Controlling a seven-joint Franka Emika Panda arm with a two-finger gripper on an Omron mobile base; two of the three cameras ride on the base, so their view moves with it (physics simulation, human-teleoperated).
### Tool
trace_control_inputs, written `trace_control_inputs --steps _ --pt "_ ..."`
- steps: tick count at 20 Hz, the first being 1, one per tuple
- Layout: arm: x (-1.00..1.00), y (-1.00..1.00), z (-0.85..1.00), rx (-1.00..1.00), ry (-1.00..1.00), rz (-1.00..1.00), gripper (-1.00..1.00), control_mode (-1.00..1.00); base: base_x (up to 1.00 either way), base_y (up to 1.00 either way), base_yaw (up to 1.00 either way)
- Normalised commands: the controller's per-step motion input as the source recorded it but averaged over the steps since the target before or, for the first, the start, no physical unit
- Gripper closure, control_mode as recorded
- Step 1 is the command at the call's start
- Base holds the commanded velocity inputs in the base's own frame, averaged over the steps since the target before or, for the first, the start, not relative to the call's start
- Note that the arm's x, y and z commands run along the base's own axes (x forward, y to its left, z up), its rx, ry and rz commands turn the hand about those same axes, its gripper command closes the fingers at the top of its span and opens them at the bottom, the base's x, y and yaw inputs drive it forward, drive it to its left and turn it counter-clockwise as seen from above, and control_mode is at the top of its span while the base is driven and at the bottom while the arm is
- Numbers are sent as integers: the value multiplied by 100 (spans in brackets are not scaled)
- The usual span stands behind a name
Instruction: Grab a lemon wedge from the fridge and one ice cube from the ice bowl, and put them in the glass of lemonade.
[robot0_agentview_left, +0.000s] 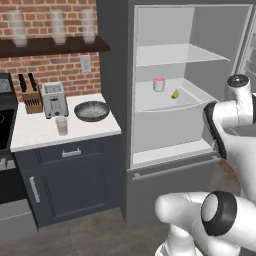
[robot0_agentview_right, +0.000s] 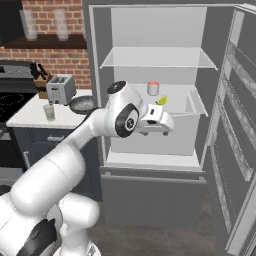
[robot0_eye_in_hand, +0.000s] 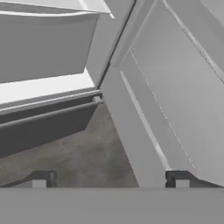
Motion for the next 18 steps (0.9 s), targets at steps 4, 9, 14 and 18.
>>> trace_control_inputs --steps 4,9,14,18 --pt "-52 100 0 40 -25 0 -100 -100 0 0 0" --pt "-73 100 0 38 -15 0 -100 -100 0 0 0" --pt "-88 100 0 11 -1 9 -100 -100 0 0 0" --pt "-100 51 0 -10 -4 20 -100 -100 0 0 0"
